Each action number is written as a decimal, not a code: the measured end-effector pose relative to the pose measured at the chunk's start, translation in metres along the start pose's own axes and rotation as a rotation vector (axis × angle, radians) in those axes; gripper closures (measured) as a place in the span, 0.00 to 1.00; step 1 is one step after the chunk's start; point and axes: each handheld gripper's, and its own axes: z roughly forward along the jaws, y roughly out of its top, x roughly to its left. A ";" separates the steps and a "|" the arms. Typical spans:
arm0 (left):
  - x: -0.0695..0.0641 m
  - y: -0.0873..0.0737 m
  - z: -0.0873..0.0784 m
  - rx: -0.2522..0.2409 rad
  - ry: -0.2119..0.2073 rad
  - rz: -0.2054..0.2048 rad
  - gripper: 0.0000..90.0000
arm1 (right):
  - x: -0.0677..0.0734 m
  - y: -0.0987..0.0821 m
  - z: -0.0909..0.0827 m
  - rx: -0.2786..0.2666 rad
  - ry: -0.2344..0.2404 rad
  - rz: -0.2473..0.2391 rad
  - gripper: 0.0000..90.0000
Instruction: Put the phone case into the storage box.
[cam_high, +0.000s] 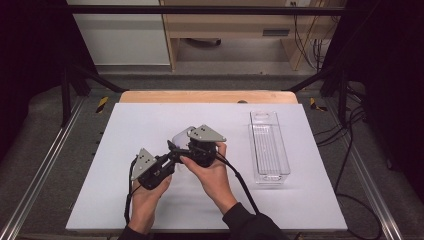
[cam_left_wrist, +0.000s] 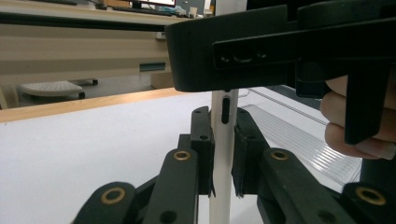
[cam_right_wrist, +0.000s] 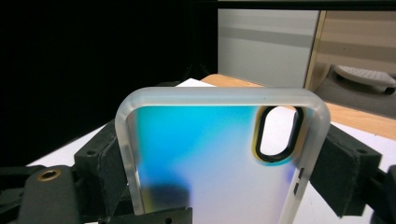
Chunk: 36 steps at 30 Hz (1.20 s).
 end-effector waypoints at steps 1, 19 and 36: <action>0.000 0.000 0.001 0.005 0.000 0.002 0.86 | -0.001 0.001 -0.001 0.000 -0.003 0.007 0.19; 0.005 -0.007 -0.015 0.023 0.078 0.049 0.26 | -0.045 0.019 -0.021 -0.001 -0.096 0.024 0.19; 0.036 -0.023 -0.059 0.024 0.179 0.039 0.08 | -0.096 0.044 -0.050 -0.008 -0.174 0.048 0.20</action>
